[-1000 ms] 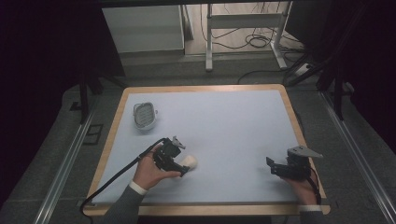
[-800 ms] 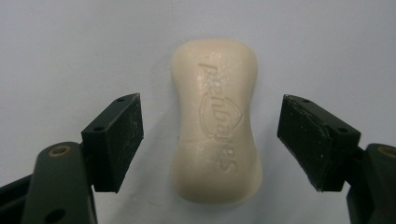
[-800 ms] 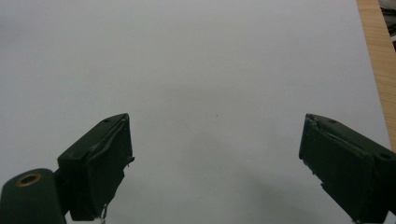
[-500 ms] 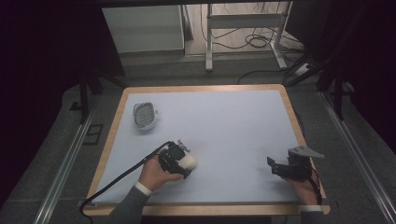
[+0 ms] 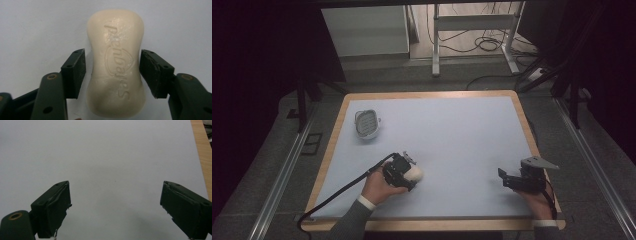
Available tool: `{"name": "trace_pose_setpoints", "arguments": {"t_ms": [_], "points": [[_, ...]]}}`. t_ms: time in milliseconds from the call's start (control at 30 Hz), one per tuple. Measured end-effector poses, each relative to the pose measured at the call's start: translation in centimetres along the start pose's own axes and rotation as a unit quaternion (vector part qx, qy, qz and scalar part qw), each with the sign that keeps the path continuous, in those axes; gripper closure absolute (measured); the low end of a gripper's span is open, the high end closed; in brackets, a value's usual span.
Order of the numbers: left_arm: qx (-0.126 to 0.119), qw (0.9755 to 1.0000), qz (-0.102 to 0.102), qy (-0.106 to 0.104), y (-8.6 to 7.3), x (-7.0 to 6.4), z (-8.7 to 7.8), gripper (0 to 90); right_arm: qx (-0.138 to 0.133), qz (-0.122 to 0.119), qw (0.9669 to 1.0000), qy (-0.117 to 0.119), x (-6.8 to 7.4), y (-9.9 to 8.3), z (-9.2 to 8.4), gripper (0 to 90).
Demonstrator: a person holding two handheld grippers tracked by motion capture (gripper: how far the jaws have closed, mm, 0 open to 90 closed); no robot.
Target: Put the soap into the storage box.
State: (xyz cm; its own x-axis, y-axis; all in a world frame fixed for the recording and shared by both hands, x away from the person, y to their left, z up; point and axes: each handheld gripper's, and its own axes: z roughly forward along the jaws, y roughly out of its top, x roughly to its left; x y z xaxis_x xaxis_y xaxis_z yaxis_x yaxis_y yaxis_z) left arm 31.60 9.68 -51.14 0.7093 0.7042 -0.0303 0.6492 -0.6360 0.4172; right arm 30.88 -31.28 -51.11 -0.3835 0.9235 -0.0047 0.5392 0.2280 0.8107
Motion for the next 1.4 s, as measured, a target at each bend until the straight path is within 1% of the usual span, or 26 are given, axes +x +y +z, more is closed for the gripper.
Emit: {"name": "trace_pose_setpoints", "arguments": {"t_ms": [67,167,200,367,567,667,833,900,967,1000,1200,1267,1300,1400], "points": [[-0.004,1.0,0.0,-0.005,-0.1,0.0,0.1,44.9,0.0,0.0,1.0,0.0,0.0,0.0,0.0,9.5],[-0.006,1.0,0.0,-0.007,-0.1,0.0,0.1,47.7,0.0,0.003,1.0,-0.002,-0.1,0.0,0.0,9.5],[-0.005,1.0,0.003,-0.007,-0.1,0.1,0.0,47.9,0.0,0.002,1.0,-0.001,-0.1,0.0,0.0,9.5],[-0.007,0.9999,0.003,-0.009,-0.1,0.1,0.0,48.8,0.0,0.002,1.0,-0.002,-0.1,0.0,0.0,9.5],[-0.004,0.9999,0.005,-0.008,-0.2,0.2,-0.2,49.3,-0.002,0.004,1.0,-0.004,-0.2,0.0,-0.1,9.5],[-0.006,0.9999,0.005,-0.013,-0.1,0.4,-0.5,49.3,-0.002,0.004,1.0,-0.004,-0.3,0.0,-0.1,9.5],[-0.015,0.9999,0.003,-0.007,-0.1,1.2,-1.5,49.4,-0.001,0.003,1.0,-0.004,-0.3,-0.1,-0.1,9.5],[-0.018,0.9998,0.001,-0.008,-0.1,1.3,-1.7,49.3,-0.001,0.003,1.0,-0.004,-0.3,-0.1,-0.1,9.5],[-0.023,0.9997,-0.001,-0.01,-0.1,1.5,-2.0,49.3,-0.001,0.003,1.0,-0.005,-0.3,-0.1,-0.1,9.5],[-0.027,0.9996,-0.005,-0.007,0.0,1.8,-2.3,49.3,-0.001,0.004,1.0,-0.005,-0.4,-0.1,-0.1,9.5],[-0.031,0.9995,-0.008,-0.002,0.1,2.3,-2.9,49.4,-0.001,0.003,1.0,-0.005,-0.3,-0.1,-0.1,9.5],[-0.036,0.9993,-0.007,0.008,0.2,2.5,-3.2,49.3,-0.001,0.003,1.0,-0.005,-0.4,-0.1,-0.1,9.5],[-0.034,0.9993,-0.005,0.01,0.2,2.5,-3.3,49.4,-0.001,0.003,1.0,-0.005,-0.4,-0.1,-0.1,9.5],[-0.036,0.9993,-0.004,0.009,0.4,2.7,-3.5,49.3,-0.001,0.003,1.0,-0.006,-0.3,-0.1,-0.1,9.5]]}}
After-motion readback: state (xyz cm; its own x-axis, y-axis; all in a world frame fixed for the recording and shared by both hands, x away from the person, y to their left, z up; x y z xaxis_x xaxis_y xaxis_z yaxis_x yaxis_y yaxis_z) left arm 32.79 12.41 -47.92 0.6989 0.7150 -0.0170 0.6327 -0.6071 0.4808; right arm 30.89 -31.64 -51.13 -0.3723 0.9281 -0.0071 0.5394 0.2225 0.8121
